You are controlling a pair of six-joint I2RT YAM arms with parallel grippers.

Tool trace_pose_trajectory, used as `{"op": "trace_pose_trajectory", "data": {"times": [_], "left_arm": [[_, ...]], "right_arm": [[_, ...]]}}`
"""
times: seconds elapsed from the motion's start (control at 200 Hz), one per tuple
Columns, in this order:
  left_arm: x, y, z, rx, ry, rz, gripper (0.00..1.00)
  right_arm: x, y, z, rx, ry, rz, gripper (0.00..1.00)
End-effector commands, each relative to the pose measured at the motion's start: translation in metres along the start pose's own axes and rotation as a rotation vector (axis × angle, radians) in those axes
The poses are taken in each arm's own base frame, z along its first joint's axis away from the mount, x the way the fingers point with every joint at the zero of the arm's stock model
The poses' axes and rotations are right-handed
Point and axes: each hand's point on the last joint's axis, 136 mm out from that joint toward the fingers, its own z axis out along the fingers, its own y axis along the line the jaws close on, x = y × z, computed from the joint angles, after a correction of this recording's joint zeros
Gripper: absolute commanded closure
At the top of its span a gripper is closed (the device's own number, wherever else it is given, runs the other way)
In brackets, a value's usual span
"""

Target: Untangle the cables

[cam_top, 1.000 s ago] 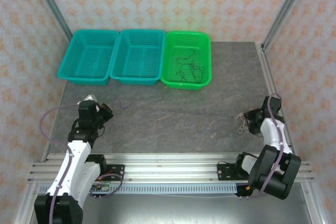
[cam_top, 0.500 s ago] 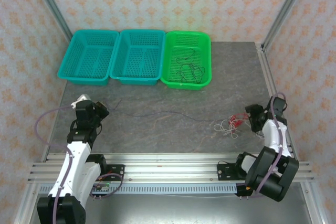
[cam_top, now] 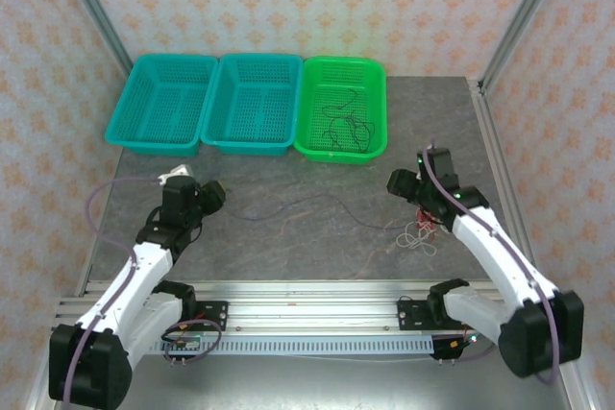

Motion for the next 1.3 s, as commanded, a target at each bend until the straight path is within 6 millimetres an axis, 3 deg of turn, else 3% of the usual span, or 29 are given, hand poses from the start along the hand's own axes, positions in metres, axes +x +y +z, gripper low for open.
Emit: {"op": "trace_pose_trajectory", "data": {"times": [0.0,0.095,0.23,0.345,0.42,0.646,0.821,0.881,1.061,1.186,1.291], "left_arm": [[-0.027,-0.030,-0.017,0.062,-0.107,0.125,0.28],[-0.024,-0.086,-0.034,0.276,-0.147,0.297,0.24],[0.019,-0.163,-0.052,0.512,-0.054,0.686,0.22],[0.059,-0.203,-0.046,0.605,0.088,0.907,0.21],[0.073,-0.221,-0.031,0.619,0.146,0.965,0.21],[0.108,-0.249,0.036,0.615,0.268,1.055,0.19],[0.132,-0.261,0.071,0.619,0.344,1.045,0.20],[0.136,-0.263,0.077,0.623,0.355,1.034,0.31],[0.143,-0.262,0.074,0.651,0.370,1.029,1.00],[0.142,-0.263,0.056,0.717,0.365,1.016,1.00],[0.135,-0.268,0.041,0.759,0.334,0.976,1.00]], "right_arm": [[0.004,0.000,0.004,0.011,0.033,-0.029,0.32],[0.005,0.009,0.009,-0.037,0.041,-0.015,0.32],[0.005,0.017,0.012,-0.069,0.059,-0.004,0.31],[0.009,0.024,0.015,-0.105,0.091,0.003,0.31],[0.013,0.026,0.015,-0.123,0.110,0.001,0.31],[0.018,0.031,0.006,-0.148,0.147,-0.018,0.31],[0.020,0.032,0.002,-0.166,0.140,0.003,0.31],[0.021,0.032,0.001,-0.167,0.141,0.005,0.31],[0.019,0.014,0.006,-0.070,0.109,0.056,0.32],[0.019,-0.001,0.011,0.011,0.082,0.136,0.32],[0.030,0.003,0.022,0.036,0.084,0.226,0.32]]}}
